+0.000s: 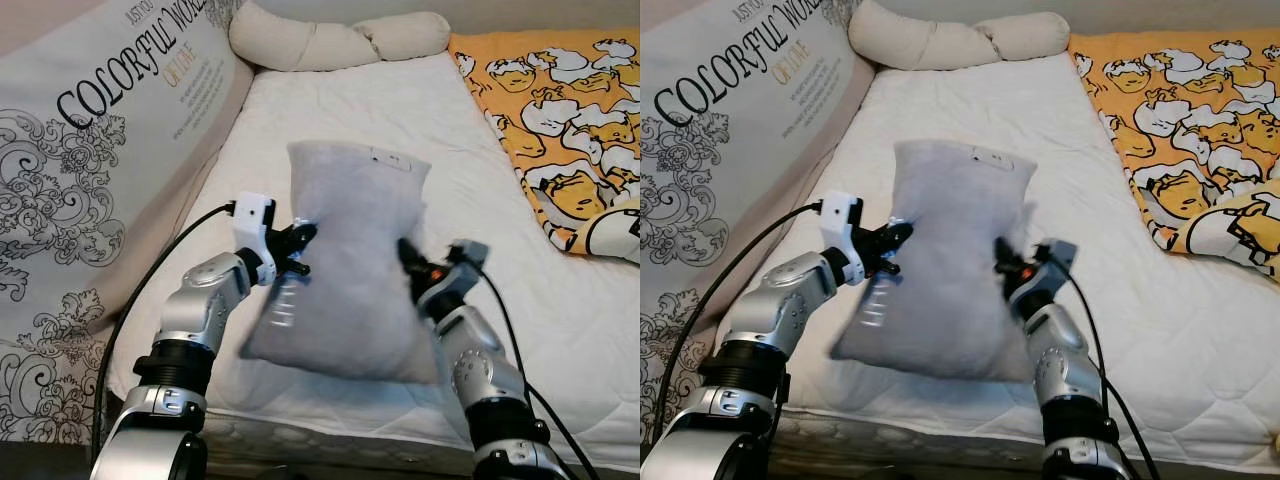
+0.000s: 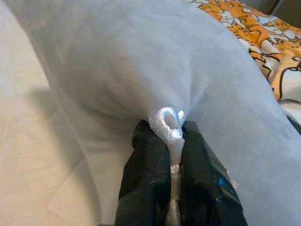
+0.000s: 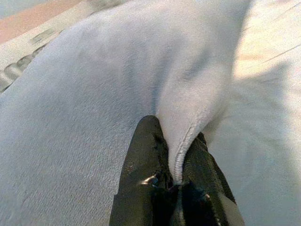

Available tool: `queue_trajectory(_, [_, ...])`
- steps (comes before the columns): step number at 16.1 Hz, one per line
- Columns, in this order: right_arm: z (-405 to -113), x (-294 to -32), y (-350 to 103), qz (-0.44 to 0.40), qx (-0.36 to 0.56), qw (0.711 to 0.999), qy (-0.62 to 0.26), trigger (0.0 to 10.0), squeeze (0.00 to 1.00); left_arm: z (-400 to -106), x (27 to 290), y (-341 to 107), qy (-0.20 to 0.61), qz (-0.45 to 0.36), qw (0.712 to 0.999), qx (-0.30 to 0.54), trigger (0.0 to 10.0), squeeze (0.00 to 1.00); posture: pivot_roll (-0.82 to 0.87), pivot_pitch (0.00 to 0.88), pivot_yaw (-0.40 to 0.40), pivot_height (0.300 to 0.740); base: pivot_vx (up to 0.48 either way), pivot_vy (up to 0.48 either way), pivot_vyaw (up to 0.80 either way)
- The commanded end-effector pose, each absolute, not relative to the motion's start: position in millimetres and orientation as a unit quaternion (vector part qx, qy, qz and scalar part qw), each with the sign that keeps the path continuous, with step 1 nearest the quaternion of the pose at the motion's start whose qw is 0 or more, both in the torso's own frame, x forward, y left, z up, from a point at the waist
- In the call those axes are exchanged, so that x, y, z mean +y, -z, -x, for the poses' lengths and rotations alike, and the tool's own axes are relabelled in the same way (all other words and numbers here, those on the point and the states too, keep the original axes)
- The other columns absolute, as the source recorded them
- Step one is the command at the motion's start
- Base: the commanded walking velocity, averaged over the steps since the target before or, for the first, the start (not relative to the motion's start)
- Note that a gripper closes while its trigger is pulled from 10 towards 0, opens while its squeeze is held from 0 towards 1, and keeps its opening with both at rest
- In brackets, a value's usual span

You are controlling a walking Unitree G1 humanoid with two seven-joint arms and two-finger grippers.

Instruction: Clean up the room

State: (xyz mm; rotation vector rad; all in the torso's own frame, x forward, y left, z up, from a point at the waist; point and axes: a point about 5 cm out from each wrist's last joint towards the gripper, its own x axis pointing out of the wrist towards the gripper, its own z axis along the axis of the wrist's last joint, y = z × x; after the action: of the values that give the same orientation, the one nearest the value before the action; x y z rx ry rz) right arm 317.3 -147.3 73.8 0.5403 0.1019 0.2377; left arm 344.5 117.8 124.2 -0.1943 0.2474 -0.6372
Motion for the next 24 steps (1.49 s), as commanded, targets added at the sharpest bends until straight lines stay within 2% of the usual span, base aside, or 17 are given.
queue_trajectory(1, [-317,-148,-80,-0.269,0.024,0.953,-0.134,10.0,0.0,-350,125,-141,0.299,0.073,0.947,0.089,0.0,0.0,-0.06,0.0,0.171,0.74,0.0,0.0,0.0])
queue_trajectory(2, [-316,-150,-78,-0.252,0.032,0.959,-0.13,10.0,0.53,-351,126,-141,0.297,0.071,0.948,0.089,0.0,0.0,-0.06,0.0,0.173,0.74,0.0,0.0,0.0])
queue_trajectory(3, [-316,-155,-74,-0.24,0.043,0.964,-0.104,10.0,1.0,-352,128,-141,0.293,0.058,0.95,0.09,0.0,0.0,-0.06,0.0,0.174,0.74,0.0,0.0,0.0])
queue_trajectory(5, [-315,-159,-74,-0.245,0.043,0.964,-0.094,10.0,1.0,-356,129,-143,0.287,0.045,0.953,0.087,0.0,0.0,-0.07,0.0,0.177,0.74,0.0,0.0,0.0])
queue_trajectory(7, [-310,-170,-70,-0.16,0.055,0.984,-0.063,10.0,1.0,-360,127,-143,0.281,0.026,0.956,0.083,0.0,0.0,-0.08,0.0,0.192,0.74,0.0,0.0,0.0])
queue_trajectory(8, [-307,-176,-72,-0.122,0.032,0.99,-0.056,10.0,1.0,-359,126,-140,0.283,0.008,0.956,0.083,0.0,0.0,-0.08,0.0,0.192,0.74,0.0,0.0,0.0])
queue_trajectory(10, [-303,-181,-74,-0.136,0.019,0.99,-0.034,10.0,1.0,-357,126,-129,0.287,-0.057,0.952,0.085,0.0,0.0,-0.08,0.0,0.185,0.74,0.0,0.0,0.0])
queue_trajectory(12, [-300,-175,-75,-0.126,0.027,0.99,-0.048,10.0,1.0,-357,132,-127,0.261,-0.072,0.96,0.069,0.0,0.0,-0.09,0.0,0.171,0.74,0.0,0.0,0.0])
queue_trajectory(13, [-297,-172,-78,-0.107,0.02,0.992,-0.058,10.0,0.54,-359,136,-130,0.23,-0.086,0.968,0.046,10.0,0.0,-0.08,0.0,0.162,0.74,0.0,0.0,0.0])
queue_trajectory(14, [-294,-170,-77,-0.119,0.03,0.99,-0.064,10.0,0.0,-359,137,-131,0.223,-0.093,0.969,0.043,10.0,0.0,-0.07,0.0,0.149,0.74,0.0,0.0,0.0])
queue_trajectory(17, [-286,-168,-77,-0.132,0.036,0.989,-0.057,10.0,0.0,-355,142,-137,0.217,-0.102,0.971,0.005,10.0,0.0,-0.04,0.0,0.109,0.74,0.0,0.0,0.0])
queue_trajectory(21, [-279,-162,-75,-0.12,0.046,0.99,-0.056,10.0,0.0,-355,148,-137,0.199,-0.09,0.976,-0.002,10.0,0.0,-0.05,0.0,0.108,0.74,0.0,0.408,-0.51])
queue_trajectory(24, [-280,-165,-73,-0.129,0.054,0.99,-0.029,10.0,0.0,-355,148,-136,0.194,-0.098,0.976,-0.001,10.0,0.0,-0.04,0.0,0.097,0.74,0.0,0.44,0.0])
